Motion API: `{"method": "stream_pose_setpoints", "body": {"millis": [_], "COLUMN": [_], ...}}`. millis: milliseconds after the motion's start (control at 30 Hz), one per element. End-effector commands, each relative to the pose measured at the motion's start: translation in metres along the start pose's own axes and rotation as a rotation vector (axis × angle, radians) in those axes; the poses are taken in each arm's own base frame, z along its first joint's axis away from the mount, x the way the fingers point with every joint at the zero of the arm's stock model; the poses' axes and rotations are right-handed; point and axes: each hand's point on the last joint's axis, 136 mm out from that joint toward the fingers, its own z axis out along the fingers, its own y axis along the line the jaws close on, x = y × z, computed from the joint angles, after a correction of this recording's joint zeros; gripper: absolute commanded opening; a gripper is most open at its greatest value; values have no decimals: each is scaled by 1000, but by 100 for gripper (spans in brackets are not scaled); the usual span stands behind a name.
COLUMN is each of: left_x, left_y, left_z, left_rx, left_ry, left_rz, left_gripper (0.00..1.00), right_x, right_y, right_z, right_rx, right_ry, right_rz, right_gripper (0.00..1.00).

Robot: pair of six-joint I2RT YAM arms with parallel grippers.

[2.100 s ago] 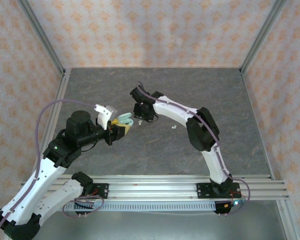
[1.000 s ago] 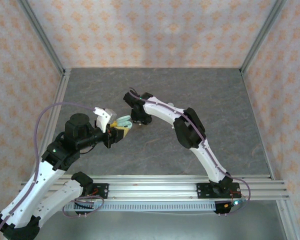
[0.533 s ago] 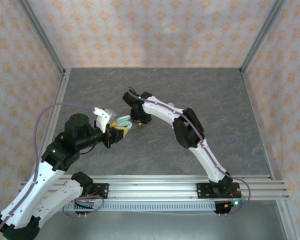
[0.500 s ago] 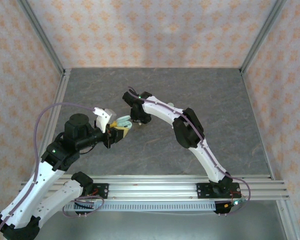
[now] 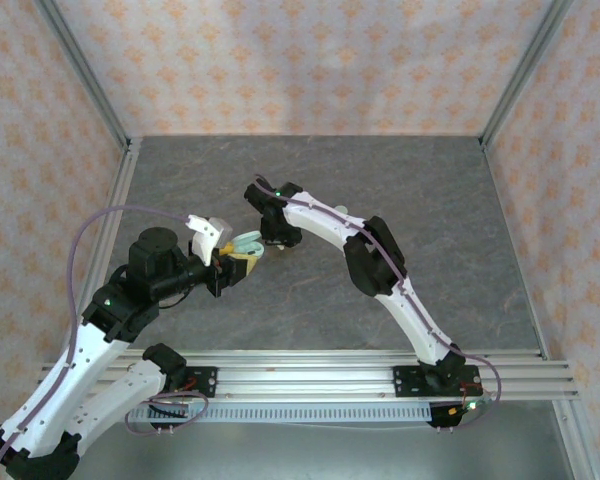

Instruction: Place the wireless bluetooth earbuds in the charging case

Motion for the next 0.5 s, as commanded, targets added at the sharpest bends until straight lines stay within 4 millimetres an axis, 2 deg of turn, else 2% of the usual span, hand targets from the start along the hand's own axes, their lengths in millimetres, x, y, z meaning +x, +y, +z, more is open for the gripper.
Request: {"method": "stream_pose_setpoints", "body": {"millis": [0,233,467], "left_x": [-3,-6,-18], "left_y": [0,-5,-10], "left_z": [-5,-6,-3], "left_rx": [-2,23,57], "left_ry": [-17,-38,-90], "left_rz": [4,4,9], "left_gripper": [20,20,20], "right_x": [16,11,-8], "right_y": [-11,-11,-18], "right_z": [6,-8,-57], "right_rx": [57,24,-182], "right_ry": [56,39,-44], "right_rz": [-32,-31,98], "right_gripper": [27,15,12]}}
